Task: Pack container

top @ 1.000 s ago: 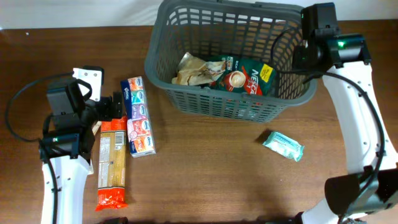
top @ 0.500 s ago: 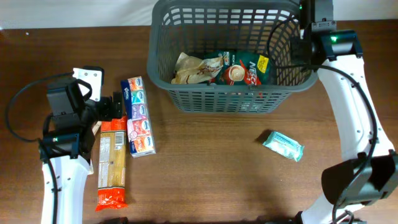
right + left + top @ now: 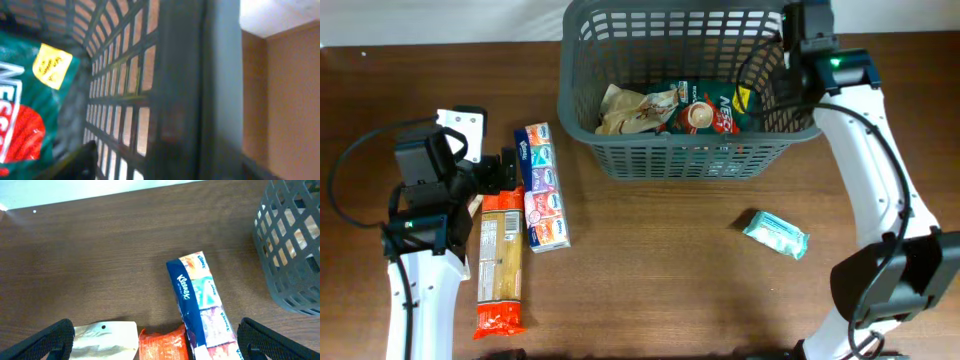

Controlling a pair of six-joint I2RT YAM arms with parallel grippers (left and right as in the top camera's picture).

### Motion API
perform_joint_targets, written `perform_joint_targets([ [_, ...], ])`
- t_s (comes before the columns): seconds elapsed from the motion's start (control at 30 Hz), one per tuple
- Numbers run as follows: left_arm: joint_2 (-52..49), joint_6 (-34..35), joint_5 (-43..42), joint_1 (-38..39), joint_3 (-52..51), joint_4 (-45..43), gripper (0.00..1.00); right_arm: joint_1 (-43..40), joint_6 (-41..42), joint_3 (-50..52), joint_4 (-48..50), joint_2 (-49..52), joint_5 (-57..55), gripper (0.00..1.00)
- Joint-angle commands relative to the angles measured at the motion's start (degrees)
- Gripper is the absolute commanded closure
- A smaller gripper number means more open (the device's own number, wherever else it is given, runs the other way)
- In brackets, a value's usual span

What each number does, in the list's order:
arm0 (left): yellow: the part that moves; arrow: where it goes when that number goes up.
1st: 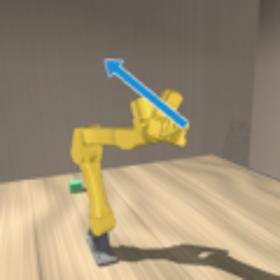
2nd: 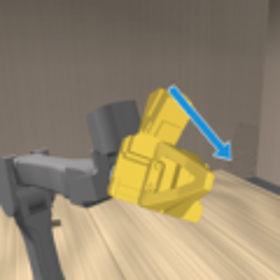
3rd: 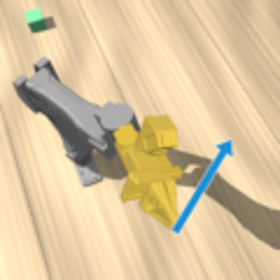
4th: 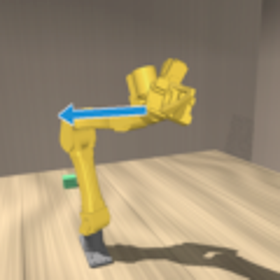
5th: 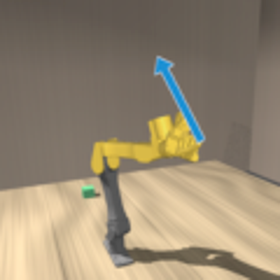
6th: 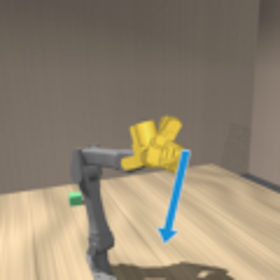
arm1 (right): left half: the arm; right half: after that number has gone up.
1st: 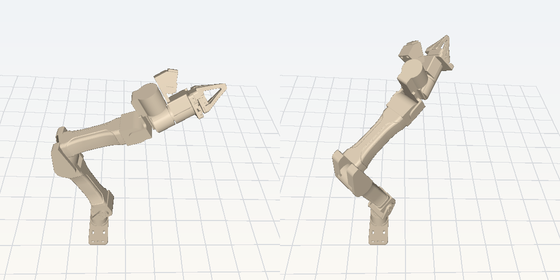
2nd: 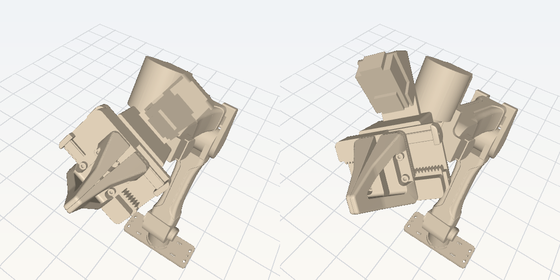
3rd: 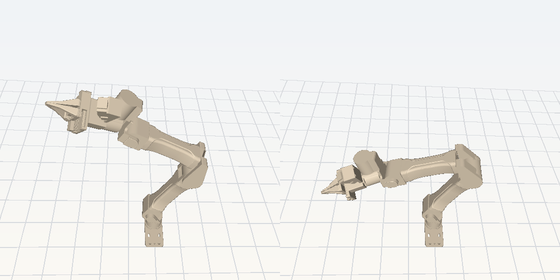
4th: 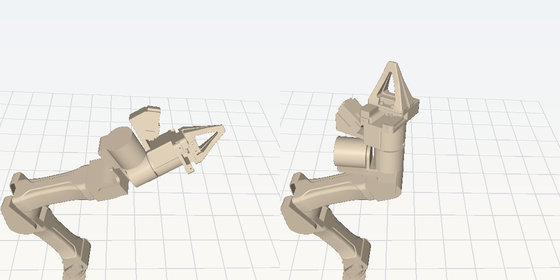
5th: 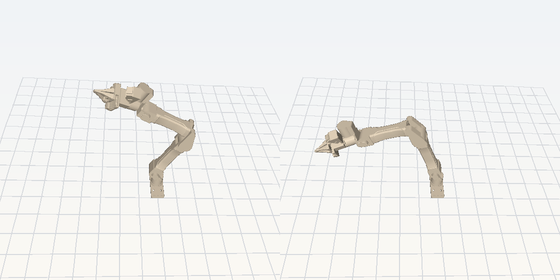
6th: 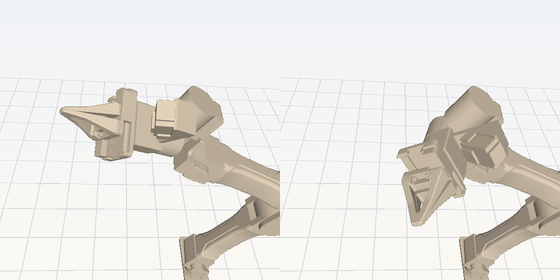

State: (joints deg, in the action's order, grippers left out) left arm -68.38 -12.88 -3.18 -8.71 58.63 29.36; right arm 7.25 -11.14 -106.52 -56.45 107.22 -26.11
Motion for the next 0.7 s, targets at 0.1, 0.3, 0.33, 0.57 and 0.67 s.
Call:
perform_joint_targets([
  [0.1,-0.1,-0.9,0.0,-0.2,1.2,0.0,0.01,0.6,1.2,-2.5,-0.8,-7.1,-2.4,0.16],
  [0.3,-0.1,-0.9,0.0,-0.2,1.2,0.0,0.01,0.7,4.0,-3.9,-2.8,-14.6,-2.4,0.16],
  [0.33,-0.1,-0.9,0.0,-0.2,1.2,0.0,0.01,0.9,4.5,-4.2,-3.6,-15.8,-2.4,0.16],
  [0.57,-0.1,-0.9,0.0,-0.2,1.2,0.0,0.01,1.2,7.0,-4.0,-9.4,-29.0,-4.1,0.16],
  [0.67,-0.1,-0.9,0.0,-0.2,1.2,0.0,0.01,-0.9,7.0,-0.8,-10.0,-34.5,-9.4,0.16],
])
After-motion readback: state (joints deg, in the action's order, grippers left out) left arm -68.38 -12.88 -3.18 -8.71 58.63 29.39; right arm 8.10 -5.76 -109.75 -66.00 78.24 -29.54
